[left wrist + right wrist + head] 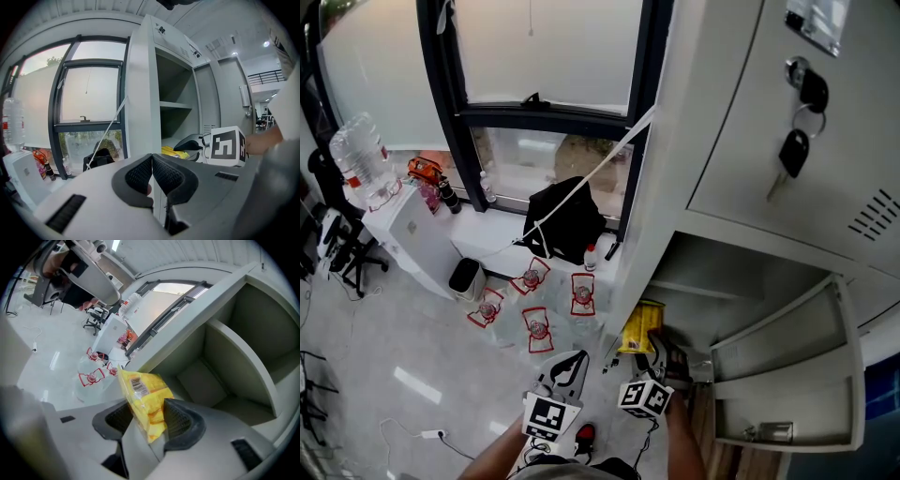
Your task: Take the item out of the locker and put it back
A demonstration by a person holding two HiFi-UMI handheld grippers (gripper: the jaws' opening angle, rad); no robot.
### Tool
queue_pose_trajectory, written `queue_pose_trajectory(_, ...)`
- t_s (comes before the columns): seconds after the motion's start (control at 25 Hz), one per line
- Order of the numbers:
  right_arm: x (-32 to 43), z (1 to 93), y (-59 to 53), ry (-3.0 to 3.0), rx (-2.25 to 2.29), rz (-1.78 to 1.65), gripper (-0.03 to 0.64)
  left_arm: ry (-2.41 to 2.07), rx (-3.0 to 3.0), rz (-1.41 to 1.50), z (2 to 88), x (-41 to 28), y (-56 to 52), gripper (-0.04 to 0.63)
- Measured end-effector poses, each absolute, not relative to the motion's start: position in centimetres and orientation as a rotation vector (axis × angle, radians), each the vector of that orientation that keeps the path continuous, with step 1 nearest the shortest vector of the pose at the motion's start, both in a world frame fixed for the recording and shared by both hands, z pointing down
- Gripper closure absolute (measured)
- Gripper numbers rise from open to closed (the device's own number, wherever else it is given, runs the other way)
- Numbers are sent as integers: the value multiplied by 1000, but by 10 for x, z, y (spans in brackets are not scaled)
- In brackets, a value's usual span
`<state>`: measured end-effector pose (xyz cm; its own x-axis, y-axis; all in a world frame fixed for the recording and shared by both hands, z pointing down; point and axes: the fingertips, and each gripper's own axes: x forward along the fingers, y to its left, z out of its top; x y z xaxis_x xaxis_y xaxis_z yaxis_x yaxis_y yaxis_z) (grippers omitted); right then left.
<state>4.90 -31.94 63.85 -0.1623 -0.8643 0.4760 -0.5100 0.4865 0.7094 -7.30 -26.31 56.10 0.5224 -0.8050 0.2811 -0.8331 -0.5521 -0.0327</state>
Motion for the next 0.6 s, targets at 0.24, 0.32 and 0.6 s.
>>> queue_pose_trajectory(0.24, 50, 634, -316, -1836, 1163, -462, 465, -1431, 2653, 399, 560, -72, -261, 574)
queue_pose_trajectory(0.32, 50, 632, -318, -1838, 1165, -454, 480, -1437, 2653, 399, 559, -72, -261, 574)
queue_pose_trajectory(0.6, 53, 608, -315, -1869, 1267, -440, 517, -1451, 2660, 383, 552, -75, -259, 574)
